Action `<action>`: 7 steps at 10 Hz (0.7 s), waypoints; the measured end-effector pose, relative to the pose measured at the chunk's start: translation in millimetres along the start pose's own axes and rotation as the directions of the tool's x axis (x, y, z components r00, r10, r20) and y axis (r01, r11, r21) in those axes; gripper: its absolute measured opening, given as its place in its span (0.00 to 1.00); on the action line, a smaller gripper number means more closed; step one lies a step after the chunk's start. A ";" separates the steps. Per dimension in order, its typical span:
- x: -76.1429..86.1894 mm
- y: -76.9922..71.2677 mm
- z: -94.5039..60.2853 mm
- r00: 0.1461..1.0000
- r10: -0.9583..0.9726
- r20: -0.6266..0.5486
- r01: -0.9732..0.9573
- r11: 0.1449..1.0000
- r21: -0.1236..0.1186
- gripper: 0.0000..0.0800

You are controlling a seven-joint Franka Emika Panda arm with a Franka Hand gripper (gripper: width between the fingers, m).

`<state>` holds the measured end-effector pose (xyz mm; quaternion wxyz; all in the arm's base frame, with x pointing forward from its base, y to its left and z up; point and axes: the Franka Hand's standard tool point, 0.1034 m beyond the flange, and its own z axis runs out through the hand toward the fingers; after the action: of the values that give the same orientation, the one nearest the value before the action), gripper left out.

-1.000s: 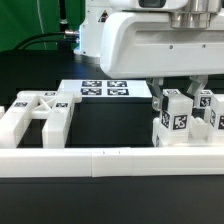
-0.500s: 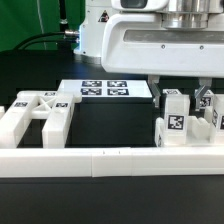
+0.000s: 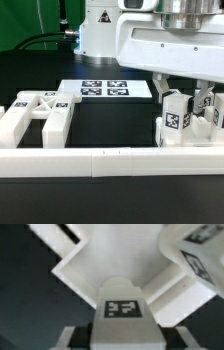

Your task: Assemble chair

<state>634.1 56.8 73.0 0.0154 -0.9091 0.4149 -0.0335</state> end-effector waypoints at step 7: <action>-0.9 -2.7 -4.1 0.995 0.102 0.000 -0.102 0.995 0.007 0.76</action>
Offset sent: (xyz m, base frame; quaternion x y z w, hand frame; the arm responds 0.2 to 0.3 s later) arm 0.0000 0.0000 0.0000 0.0000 0.0000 0.0650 0.9979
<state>635.3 59.3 77.2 0.0201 -0.8866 0.4609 -0.0342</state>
